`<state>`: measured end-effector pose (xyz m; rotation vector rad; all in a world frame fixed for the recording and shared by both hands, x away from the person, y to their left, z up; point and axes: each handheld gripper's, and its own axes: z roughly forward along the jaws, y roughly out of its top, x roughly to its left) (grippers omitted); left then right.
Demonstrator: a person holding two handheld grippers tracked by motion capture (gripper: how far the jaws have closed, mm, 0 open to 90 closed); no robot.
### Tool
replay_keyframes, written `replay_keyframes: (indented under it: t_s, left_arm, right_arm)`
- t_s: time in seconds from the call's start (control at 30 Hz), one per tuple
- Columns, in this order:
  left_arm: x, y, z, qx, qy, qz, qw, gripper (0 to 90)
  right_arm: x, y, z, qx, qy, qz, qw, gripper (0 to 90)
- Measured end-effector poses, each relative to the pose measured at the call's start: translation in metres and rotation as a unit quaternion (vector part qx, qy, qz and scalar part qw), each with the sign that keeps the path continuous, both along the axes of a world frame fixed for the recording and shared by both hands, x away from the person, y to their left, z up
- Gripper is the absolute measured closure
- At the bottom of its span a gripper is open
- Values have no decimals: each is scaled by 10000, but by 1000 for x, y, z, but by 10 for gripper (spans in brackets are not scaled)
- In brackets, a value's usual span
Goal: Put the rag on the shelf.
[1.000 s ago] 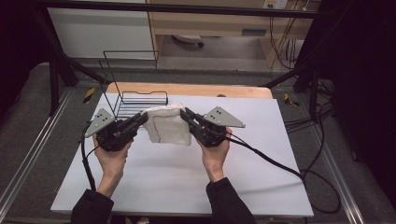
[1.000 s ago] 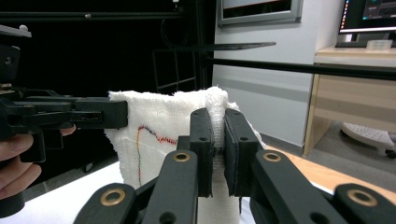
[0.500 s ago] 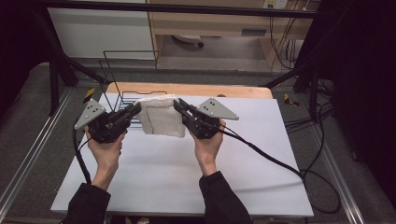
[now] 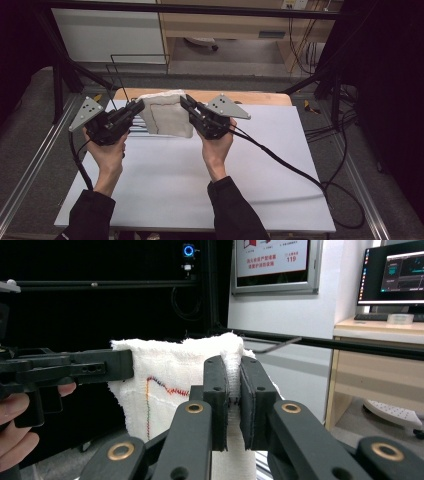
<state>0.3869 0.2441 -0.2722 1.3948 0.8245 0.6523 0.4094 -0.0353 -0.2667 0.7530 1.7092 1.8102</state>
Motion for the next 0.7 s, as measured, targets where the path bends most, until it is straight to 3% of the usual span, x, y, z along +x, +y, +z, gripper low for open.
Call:
replay_keyframes:
  t_s: [0.7]
  left_arm:
    - [14, 24, 31, -132, -193, 238, 9994, 835]
  right_arm:
    - [19, 30, 34, 35, -209, 9, 9998, 835]
